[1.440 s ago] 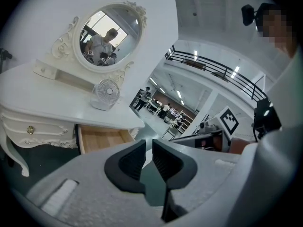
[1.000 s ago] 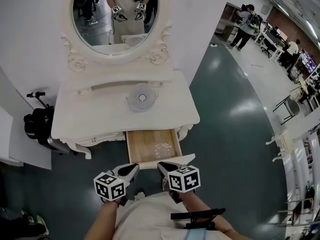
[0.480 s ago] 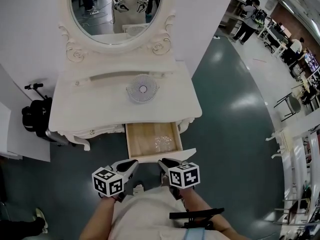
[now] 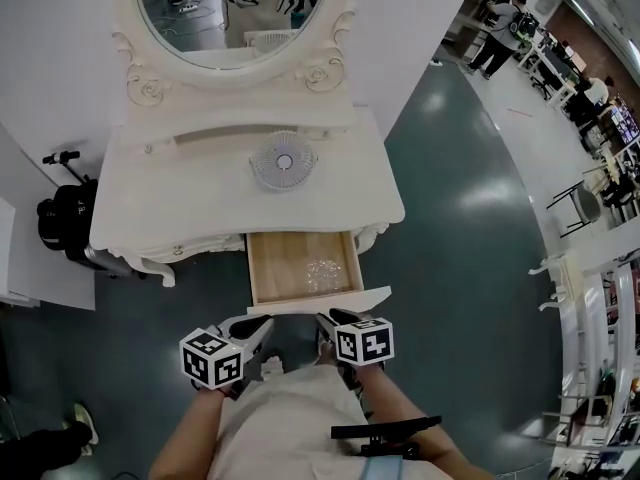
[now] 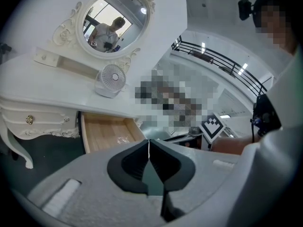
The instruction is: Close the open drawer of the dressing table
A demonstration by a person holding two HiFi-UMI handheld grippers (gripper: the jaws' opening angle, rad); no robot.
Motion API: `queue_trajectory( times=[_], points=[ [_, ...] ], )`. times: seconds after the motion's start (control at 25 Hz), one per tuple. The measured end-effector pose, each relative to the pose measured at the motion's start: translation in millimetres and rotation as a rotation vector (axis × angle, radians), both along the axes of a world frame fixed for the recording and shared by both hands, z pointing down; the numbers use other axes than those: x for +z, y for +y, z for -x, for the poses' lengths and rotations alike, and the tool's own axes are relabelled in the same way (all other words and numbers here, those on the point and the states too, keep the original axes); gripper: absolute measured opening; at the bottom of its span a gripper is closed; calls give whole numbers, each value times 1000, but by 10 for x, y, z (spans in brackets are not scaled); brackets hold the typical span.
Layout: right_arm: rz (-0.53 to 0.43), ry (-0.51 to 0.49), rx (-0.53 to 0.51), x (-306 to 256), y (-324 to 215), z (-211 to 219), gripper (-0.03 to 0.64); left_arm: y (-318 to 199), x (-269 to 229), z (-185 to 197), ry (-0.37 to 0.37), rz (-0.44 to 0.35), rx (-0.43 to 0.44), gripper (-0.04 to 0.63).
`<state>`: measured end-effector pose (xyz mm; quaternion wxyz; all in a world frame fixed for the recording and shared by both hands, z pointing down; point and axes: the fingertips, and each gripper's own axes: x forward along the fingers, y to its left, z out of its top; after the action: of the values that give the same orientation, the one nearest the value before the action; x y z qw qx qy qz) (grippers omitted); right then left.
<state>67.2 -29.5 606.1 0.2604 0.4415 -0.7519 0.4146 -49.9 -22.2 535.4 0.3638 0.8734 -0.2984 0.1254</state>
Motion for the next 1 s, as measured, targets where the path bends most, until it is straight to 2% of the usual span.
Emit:
queue_trajectory(
  times=[0.72,1.0],
  points=[
    [133,52,-25,702,58,-114,169,102,325,-109,-33,71,14,11],
    [144,40,16,849,69,-204,178,114,423,-183,-30,96,21,11]
  ],
)
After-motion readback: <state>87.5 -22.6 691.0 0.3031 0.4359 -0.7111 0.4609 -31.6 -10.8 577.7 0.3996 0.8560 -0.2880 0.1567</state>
